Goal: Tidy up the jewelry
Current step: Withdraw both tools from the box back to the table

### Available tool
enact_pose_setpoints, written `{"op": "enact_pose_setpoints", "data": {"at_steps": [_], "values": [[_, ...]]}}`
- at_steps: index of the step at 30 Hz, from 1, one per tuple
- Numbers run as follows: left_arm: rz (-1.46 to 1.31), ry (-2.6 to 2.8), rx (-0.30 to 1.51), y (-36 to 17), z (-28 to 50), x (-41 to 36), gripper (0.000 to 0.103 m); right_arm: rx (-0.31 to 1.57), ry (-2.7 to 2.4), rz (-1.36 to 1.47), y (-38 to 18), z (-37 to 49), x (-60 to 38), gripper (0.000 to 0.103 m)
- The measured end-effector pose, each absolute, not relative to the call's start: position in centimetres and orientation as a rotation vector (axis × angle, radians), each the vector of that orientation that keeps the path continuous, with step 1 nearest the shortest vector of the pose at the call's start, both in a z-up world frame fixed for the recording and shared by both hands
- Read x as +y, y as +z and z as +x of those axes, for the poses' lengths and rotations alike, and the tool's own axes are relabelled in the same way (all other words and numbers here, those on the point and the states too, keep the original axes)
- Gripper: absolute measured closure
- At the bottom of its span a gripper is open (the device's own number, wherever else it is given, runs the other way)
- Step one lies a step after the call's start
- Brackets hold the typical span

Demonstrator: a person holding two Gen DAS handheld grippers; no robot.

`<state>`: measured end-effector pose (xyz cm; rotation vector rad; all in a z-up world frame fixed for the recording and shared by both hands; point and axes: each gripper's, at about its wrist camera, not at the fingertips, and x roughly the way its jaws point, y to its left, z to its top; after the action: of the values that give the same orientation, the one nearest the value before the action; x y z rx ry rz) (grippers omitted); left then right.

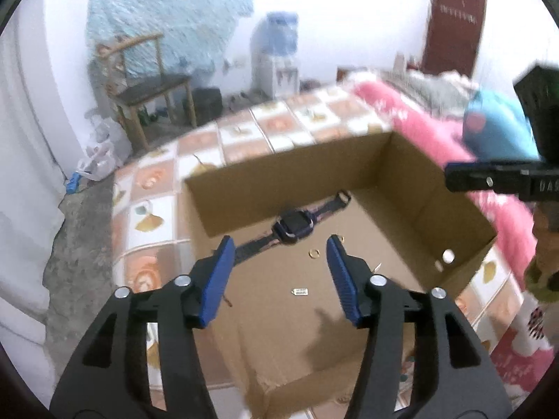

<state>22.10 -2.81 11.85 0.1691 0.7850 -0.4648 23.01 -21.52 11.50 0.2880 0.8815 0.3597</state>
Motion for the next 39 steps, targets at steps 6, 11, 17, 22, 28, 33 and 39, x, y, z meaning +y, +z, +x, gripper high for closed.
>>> {"op": "enact_pose_setpoints", "data": {"at_steps": [6, 11, 17, 22, 28, 33, 39], "values": [[0.086, -0.458, 0.683, 14.2, 17.2, 1.1, 0.038, 0.827, 0.344, 0.305, 12.0, 18.2, -21.9, 0.061], [0.080, -0.488, 0.713, 12.4, 12.3, 2.4, 0.034, 0.842, 0.352, 0.295, 9.9, 13.9, -21.3, 0.061], [0.036, -0.548, 0.865, 7.3, 9.4, 1.0, 0.034, 0.981, 0.357, 0.342, 5.1, 11.1, -19.8, 0.061], [0.110, -0.590, 0.916, 3.4, 8.2, -2.4, 0.044, 1.077, 0.332, 0.359, 1.5, 9.9, -17.7, 0.061], [0.167, -0.622, 0.971, 0.5, 8.1, -4.8, 0.074, 1.091, 0.279, 0.293, 0.3, 9.2, -15.9, 0.061], [0.214, -0.615, 0.983, -0.2, 8.7, -5.6, 0.084, 1.089, 0.287, 0.333, -0.4, 9.3, -16.1, 0.061], [0.267, -0.617, 1.010, -0.9, 9.1, -6.6, 0.085, 1.095, 0.299, 0.357, -1.0, 9.3, -16.4, 0.061]]}}
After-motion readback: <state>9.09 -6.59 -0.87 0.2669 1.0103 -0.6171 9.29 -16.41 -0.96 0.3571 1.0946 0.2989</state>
